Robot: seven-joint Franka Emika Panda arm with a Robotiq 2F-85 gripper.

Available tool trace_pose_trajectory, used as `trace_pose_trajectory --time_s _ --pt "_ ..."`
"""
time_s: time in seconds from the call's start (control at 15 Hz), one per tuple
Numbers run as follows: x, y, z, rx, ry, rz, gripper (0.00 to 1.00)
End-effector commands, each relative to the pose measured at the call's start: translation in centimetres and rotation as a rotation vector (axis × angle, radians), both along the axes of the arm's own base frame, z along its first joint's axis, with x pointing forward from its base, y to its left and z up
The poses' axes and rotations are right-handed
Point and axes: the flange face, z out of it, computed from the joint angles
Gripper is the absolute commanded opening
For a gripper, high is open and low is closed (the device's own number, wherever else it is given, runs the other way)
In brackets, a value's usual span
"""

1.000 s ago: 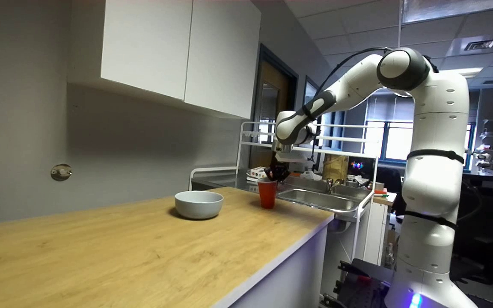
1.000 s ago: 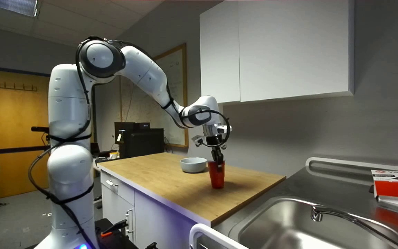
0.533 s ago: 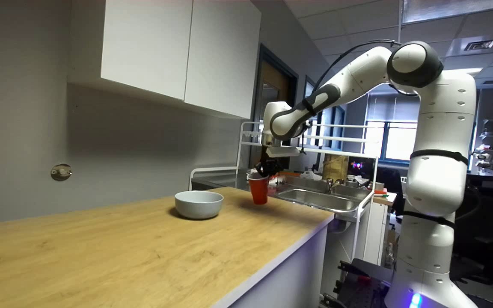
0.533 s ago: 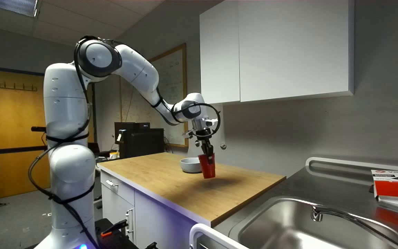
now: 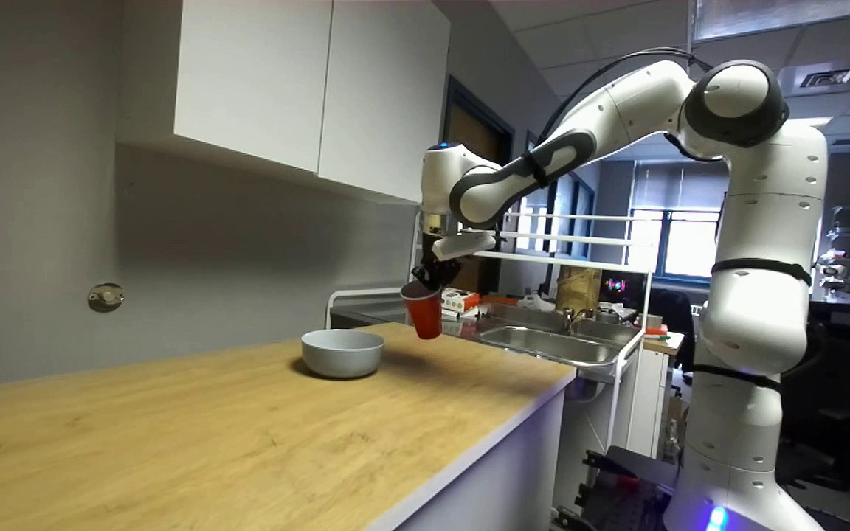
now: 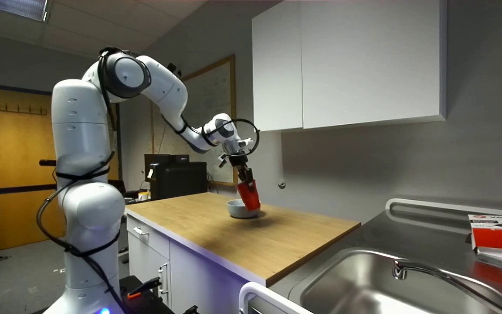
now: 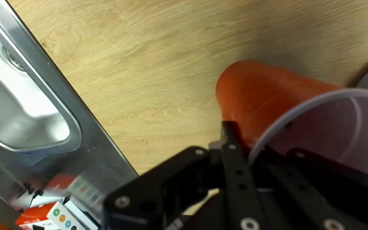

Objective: Pour the contents of the red cup into the bowl

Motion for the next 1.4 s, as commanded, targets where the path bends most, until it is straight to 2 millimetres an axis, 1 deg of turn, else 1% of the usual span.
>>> trace_pose_trajectory --time_s 0.0,0.07,0.27,0.47,0.73,0.87,0.93,1.07,1.27,1.33 --pt "1.9 4.8 0.6 -0.091 -0.007 0.02 0.0" --pt "2.5 6.1 0.3 -0.127 -0.016 0.023 0.0" --pt "4.3 9.0 -0.4 -0.281 -0.08 0.008 0.0" --pt "6.2 11.1 -2.1 -0.432 -0.119 -0.005 0.0" --pt "7.9 13.8 -3.9 -0.565 -0.138 -0.018 0.0" --pt "8.2 15.8 -4.4 -0.637 -0.149 -0.009 0.0" --pt "8.1 16.1 -4.4 -0.677 -0.153 -0.001 0.0" --pt "7.4 17.9 -4.4 -0.752 -0.163 0.022 0.0" --pt "5.9 19.6 -4.7 -0.857 -0.172 0.051 0.0" --pt "5.4 21.1 -5.2 -0.887 -0.174 0.057 0.0"
